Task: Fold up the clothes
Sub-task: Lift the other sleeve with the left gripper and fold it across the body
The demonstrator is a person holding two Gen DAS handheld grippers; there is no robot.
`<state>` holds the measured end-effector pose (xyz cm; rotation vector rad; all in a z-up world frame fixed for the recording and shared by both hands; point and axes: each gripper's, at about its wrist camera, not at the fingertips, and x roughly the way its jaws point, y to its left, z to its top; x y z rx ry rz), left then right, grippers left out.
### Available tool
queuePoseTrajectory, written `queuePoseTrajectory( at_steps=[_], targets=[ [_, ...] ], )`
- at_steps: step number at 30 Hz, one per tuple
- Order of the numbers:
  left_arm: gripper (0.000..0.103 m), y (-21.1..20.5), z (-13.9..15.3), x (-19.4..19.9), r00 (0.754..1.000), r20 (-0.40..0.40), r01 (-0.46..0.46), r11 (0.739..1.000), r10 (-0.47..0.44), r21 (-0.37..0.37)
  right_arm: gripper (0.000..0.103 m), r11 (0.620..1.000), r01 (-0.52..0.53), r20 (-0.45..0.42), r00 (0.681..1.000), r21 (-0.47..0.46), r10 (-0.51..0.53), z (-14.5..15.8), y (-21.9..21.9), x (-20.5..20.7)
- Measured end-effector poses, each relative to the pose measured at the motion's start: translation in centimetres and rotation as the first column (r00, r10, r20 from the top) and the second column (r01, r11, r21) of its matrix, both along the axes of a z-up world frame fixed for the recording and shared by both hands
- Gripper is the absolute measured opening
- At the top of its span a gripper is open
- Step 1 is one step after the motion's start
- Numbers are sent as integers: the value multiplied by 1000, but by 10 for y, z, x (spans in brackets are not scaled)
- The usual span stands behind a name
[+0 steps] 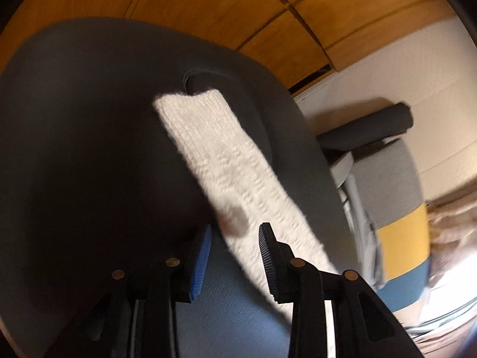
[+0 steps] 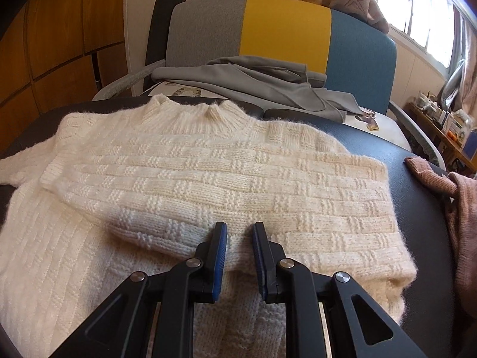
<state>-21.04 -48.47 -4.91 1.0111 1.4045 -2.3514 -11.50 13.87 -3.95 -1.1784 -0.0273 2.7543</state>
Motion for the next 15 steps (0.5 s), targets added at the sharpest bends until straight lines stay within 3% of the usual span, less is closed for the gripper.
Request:
queuePoseTrajectory(
  at_steps=[4,7,12,15],
  targets=[
    [33,-8,-9,-8,998,-49,-43,994,49,101,19,1000,-1,-1,1000,-5,1,0,1,0],
    [33,-13,-11,-13,995,-56,-71,991,77,115,19,1000,-1,-3,1000,-12,1,0,2,0],
    [6,-5,-4,-26,997,31,-68,998,68,-2,19,1000,-1,-4,1000,-16,1,0,2,-1],
    [5,0,9,-29,998,32,-54,996,56,-70,19,1000,-1,-5,1000,-17,1,-1,2,-1]
  ],
)
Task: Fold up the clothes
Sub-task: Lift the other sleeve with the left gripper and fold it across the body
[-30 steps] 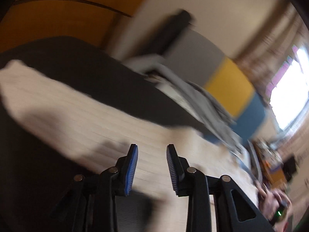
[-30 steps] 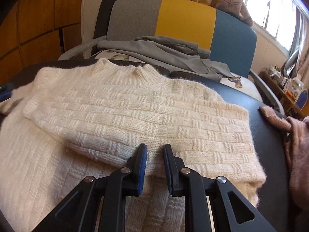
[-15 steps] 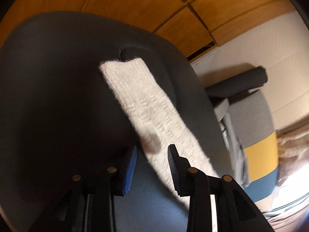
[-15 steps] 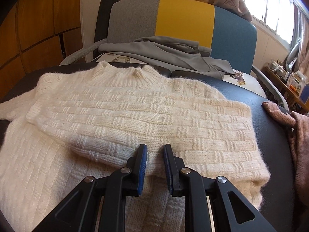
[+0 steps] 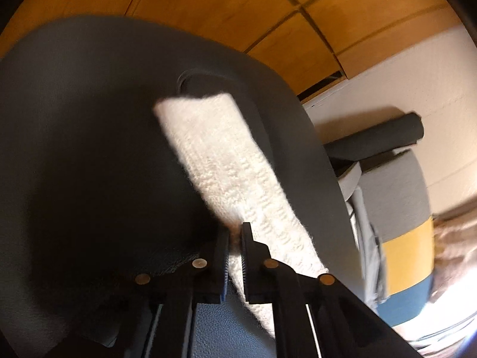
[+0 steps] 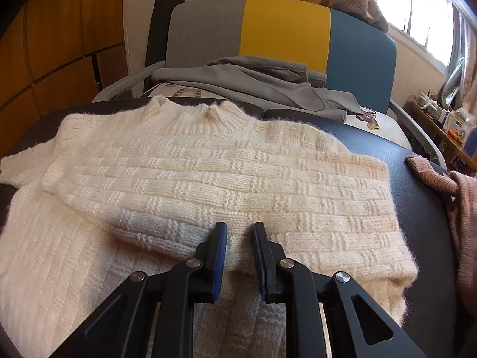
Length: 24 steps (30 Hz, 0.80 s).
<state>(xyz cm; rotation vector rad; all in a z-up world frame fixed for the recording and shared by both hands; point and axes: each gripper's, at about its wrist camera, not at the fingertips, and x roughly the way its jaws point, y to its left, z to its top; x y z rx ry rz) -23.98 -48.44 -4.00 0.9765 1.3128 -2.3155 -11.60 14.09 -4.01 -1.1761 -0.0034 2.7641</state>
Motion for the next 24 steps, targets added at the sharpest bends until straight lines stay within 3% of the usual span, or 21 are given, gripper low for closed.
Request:
queuePoseTrajectory(
  at_steps=[4,7,10,13,16,20,22,24],
  targets=[
    [5,18,36,-2,994,-101,24,998,-30,-62,19,1000,0,-1,1000,-2,0,0,0,0],
    [4,45,78,-6,970,-210,94,987,-119,-128,19,1000,0,-1,1000,-4,0,0,0,-1],
    [4,87,124,-14,918,-310,192,960,-249,-203,19,1000,1,-2,1000,-7,-1,0,0,-1],
    [4,142,159,-19,840,-379,310,917,-388,-251,19,1000,1,-4,1000,-15,-1,0,1,-1],
    [4,205,177,-18,746,-413,439,853,-522,-283,19,1000,1,-7,1000,-26,-2,0,2,0],
    [4,291,180,-12,625,-372,579,727,-686,-369,19,999,0,-12,1000,-52,-1,0,6,1],
    [4,330,170,-3,574,-345,629,670,-742,-395,19,998,0,-14,1000,-62,-1,0,7,2],
    [4,366,152,6,543,-315,676,628,-778,-386,19,997,0,-16,1000,-71,-1,1,8,2]
  ],
)
